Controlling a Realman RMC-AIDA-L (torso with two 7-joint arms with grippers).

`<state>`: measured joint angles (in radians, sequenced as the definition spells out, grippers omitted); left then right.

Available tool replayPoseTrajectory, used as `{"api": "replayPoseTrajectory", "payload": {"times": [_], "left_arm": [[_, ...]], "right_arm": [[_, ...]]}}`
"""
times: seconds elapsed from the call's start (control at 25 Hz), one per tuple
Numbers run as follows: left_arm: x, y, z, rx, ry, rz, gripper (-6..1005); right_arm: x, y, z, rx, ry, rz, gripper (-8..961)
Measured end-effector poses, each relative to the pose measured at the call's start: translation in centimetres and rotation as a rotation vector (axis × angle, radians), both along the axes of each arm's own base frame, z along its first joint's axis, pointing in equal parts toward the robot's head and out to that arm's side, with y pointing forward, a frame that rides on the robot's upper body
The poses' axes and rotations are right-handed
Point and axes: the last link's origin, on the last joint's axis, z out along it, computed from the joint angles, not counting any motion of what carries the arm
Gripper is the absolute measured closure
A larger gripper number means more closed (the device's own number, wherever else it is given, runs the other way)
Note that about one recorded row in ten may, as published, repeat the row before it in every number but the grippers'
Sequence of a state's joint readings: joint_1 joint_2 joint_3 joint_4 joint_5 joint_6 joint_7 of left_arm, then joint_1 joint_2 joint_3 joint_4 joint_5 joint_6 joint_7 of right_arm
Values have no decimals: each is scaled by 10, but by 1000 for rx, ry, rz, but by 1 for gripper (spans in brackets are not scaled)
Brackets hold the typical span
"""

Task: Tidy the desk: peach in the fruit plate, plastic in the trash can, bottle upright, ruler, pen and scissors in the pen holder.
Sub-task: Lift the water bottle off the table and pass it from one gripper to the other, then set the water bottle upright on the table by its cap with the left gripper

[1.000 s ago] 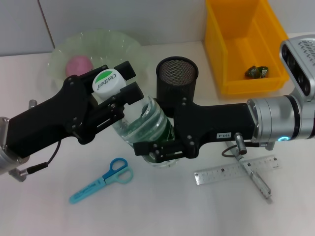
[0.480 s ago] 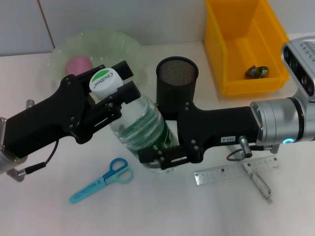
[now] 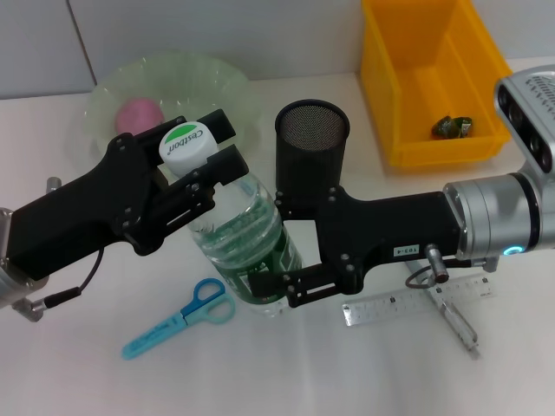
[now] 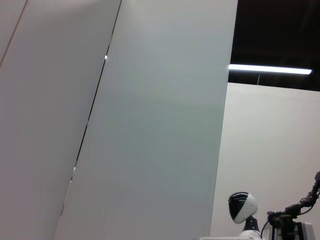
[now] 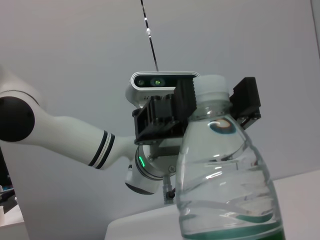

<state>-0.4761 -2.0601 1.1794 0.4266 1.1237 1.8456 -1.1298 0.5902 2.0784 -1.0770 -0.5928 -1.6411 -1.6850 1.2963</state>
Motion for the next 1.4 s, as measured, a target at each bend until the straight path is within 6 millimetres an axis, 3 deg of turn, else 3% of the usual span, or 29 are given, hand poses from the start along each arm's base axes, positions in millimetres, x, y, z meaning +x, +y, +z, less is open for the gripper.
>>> {"api": "replayPoseTrajectory", "payload": {"times": [1.0, 1.4], "left_arm": [[-6, 2, 6, 19, 16, 12, 565], [-11, 8, 9, 59, 54, 27, 564]], "right_arm": [[12, -9, 9, 24, -10, -10, 119], [27, -17, 25, 102, -35, -21, 119]]}}
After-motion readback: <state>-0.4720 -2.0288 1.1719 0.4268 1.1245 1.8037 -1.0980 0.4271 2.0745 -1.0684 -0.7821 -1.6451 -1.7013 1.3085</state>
